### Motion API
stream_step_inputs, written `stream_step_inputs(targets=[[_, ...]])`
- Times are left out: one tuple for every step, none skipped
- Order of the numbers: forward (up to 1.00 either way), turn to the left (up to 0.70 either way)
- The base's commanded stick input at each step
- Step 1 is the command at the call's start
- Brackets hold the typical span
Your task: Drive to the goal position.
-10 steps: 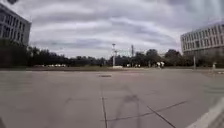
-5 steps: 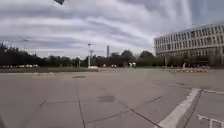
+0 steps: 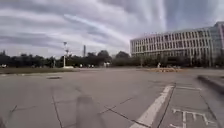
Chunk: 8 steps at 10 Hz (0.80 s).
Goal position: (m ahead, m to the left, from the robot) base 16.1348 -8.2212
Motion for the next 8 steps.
stream_step_inputs(targets=[[0.0, -0.85], [0.0, -0.85], [0.0, -0.85], [0.0, -0.85], [0.0, -0.43], [0.37, 0.0], [0.85, 0.0], [0.85, 0.0]])
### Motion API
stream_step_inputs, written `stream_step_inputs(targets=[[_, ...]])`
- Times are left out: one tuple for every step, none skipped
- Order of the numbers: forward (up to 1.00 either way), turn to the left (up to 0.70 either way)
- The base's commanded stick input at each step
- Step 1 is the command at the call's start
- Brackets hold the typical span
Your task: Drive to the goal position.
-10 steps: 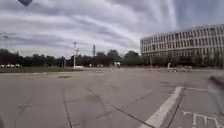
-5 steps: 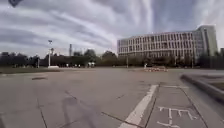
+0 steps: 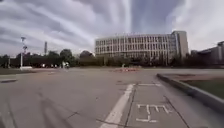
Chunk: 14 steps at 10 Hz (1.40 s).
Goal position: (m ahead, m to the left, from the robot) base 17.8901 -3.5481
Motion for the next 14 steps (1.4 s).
stream_step_inputs(targets=[[0.85, 0.0], [0.85, 0.0], [0.85, 0.0], [0.85, 0.0], [0.85, 0.0], [0.85, 0.0], [0.85, 0.0], [0.85, 0.0], [0.85, 0.0], [0.85, -0.34], [0.85, -0.34], [0.85, -0.34], [0.85, -0.34], [0.85, -0.34]])
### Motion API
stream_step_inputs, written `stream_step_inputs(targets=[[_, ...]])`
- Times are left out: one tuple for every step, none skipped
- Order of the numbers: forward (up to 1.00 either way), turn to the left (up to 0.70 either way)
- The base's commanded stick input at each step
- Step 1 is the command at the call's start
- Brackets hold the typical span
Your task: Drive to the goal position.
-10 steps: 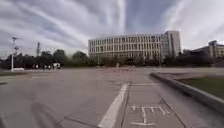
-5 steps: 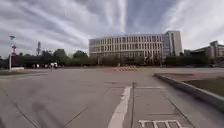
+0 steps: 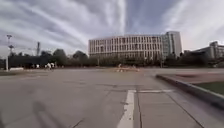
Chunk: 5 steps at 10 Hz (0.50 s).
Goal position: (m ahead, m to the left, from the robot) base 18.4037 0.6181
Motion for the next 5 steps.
stream_step_inputs(targets=[[0.85, -0.34], [0.85, 0.0], [0.85, 0.0], [0.85, 0.0], [0.85, 0.0]])
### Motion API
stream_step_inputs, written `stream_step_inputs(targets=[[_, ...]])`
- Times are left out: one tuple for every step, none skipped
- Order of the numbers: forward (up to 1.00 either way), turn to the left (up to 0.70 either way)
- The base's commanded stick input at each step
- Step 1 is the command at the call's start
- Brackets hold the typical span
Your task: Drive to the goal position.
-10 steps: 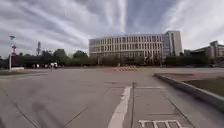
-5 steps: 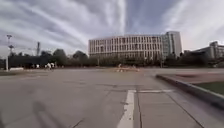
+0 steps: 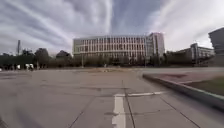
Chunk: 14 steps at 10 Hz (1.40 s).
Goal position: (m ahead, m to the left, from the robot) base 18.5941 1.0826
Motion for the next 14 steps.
stream_step_inputs(targets=[[0.85, 0.0], [0.85, 0.0], [0.85, 0.0], [0.85, 0.0], [0.85, 0.0], [0.85, 0.0], [0.85, 0.0], [0.85, 0.0], [0.85, 0.0], [0.85, 0.0], [0.85, 0.0], [0.85, 0.0], [0.85, 0.0], [0.85, 0.0]])
